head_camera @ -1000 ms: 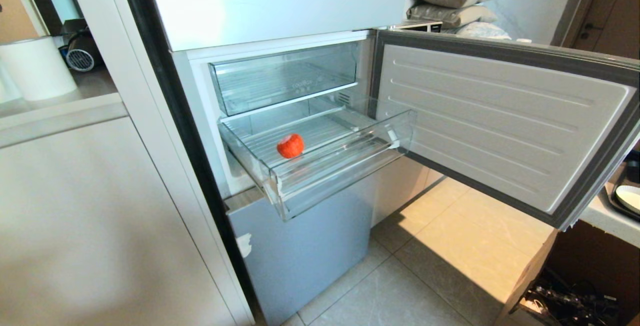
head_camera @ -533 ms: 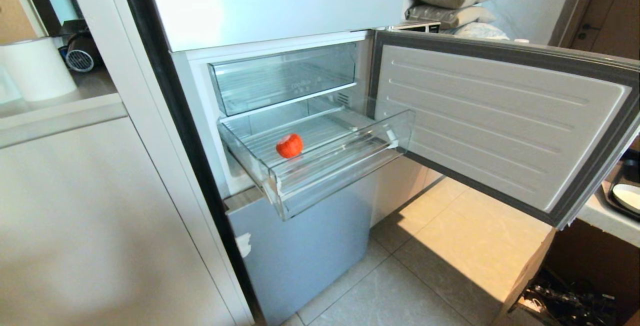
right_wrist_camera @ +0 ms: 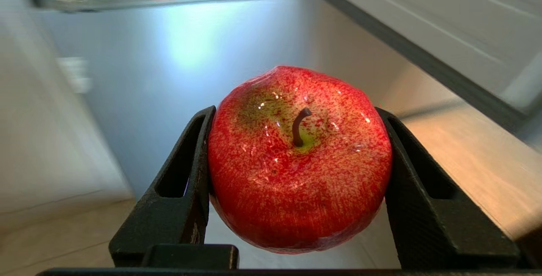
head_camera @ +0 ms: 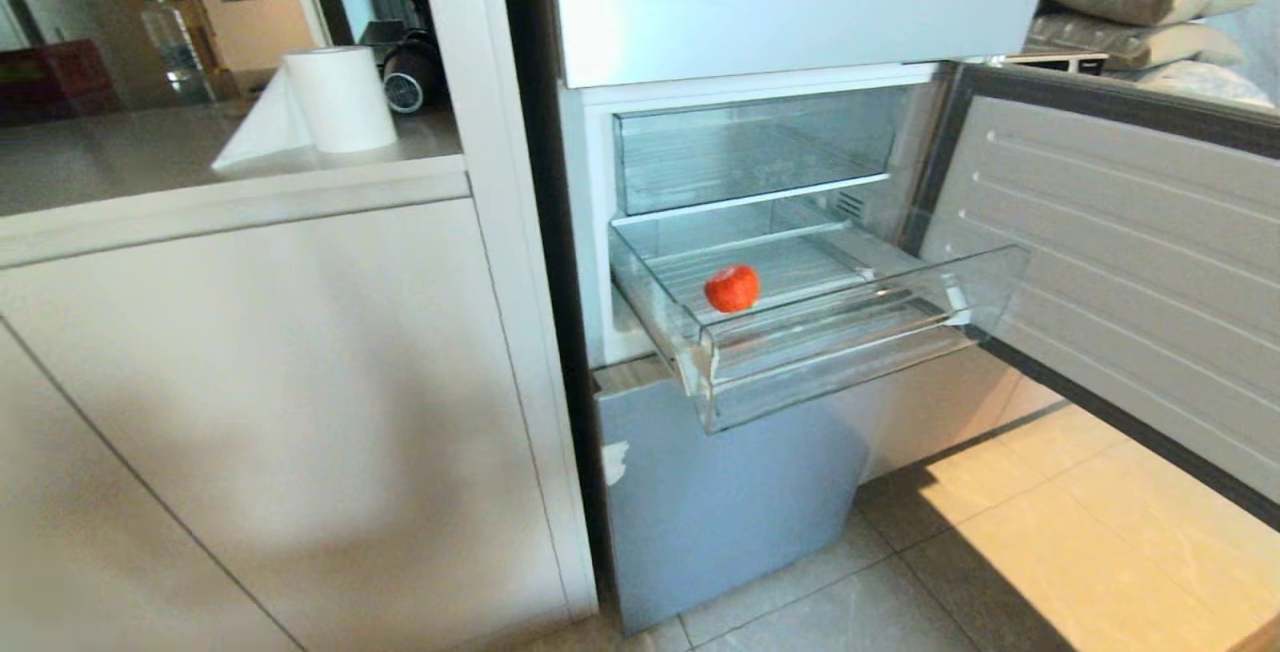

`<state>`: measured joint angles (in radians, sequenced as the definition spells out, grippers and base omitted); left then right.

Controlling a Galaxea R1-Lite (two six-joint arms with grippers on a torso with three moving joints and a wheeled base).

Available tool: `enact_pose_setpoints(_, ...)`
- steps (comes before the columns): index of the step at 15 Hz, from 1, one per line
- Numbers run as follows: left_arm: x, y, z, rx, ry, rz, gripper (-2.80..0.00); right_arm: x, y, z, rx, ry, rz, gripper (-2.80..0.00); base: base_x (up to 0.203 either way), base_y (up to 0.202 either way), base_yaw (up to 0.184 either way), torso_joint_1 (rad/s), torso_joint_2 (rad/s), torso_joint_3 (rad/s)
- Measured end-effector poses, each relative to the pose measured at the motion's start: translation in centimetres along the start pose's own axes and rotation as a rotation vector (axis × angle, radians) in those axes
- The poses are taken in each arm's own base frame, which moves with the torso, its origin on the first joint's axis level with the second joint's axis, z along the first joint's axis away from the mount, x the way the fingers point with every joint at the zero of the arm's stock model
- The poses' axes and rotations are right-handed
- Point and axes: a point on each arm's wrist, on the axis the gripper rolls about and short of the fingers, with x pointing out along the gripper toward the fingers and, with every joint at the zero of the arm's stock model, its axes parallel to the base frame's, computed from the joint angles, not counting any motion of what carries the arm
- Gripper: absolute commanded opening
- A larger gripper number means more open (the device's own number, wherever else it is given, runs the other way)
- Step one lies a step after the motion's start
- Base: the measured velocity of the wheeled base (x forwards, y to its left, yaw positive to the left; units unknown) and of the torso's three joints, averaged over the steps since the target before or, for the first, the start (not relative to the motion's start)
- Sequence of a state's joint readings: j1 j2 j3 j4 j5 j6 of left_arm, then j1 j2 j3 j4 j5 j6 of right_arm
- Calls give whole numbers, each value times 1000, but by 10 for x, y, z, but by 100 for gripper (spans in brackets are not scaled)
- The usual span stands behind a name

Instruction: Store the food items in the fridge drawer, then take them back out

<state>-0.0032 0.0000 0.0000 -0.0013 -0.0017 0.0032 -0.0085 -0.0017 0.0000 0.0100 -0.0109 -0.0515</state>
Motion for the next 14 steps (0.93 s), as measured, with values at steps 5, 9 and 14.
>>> enact_pose_setpoints(5, 0, 0, 0, 0, 0, 0, -280, 0, 0, 0, 11, 3, 9, -280, 0, -5, 116, 2, 1, 1)
enact_pose_setpoints(9, 0, 0, 0, 0, 0, 1, -280, 11, 0, 23, 16, 94, 62, -280, 0, 0, 0, 0, 0, 0)
enact_pose_setpoints(14, 0, 0, 0, 0, 0, 0, -280, 85, -2, 118, 83, 269, 134, -280, 0, 0, 0, 0, 0, 0)
